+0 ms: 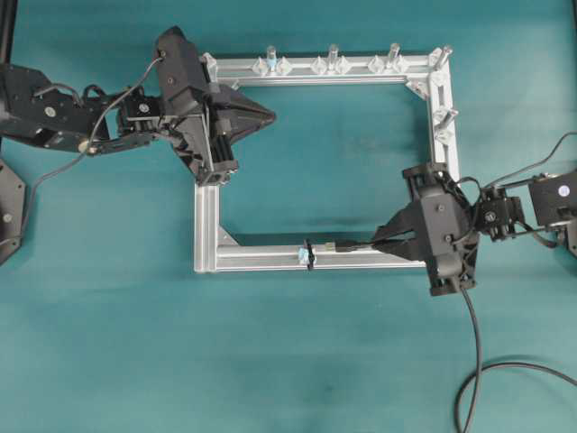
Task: Insert the wire through the string loop located in the center.
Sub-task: 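Push the USB plug leftward through the black zip-tie loop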
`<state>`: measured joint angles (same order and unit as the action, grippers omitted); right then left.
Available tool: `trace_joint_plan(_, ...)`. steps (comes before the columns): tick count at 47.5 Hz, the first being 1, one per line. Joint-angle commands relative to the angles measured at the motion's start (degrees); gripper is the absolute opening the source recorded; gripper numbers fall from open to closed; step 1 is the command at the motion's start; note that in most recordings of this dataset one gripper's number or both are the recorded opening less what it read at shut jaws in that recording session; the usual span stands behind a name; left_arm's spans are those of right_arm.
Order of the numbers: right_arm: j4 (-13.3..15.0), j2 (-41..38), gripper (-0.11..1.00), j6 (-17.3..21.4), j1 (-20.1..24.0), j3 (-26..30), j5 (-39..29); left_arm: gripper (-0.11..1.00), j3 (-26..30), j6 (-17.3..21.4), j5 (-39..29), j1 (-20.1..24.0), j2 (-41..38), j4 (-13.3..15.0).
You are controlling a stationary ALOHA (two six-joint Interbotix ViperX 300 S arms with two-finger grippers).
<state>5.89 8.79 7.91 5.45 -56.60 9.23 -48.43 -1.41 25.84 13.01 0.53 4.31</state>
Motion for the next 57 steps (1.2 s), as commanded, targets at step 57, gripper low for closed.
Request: trace_joint_plan(57, 0.1, -14.2, 0.07, 0.1, -1.3, 14.7, 3.8, 0.01, -4.1, -0.5, -0.3, -1.7, 6.1, -0.1)
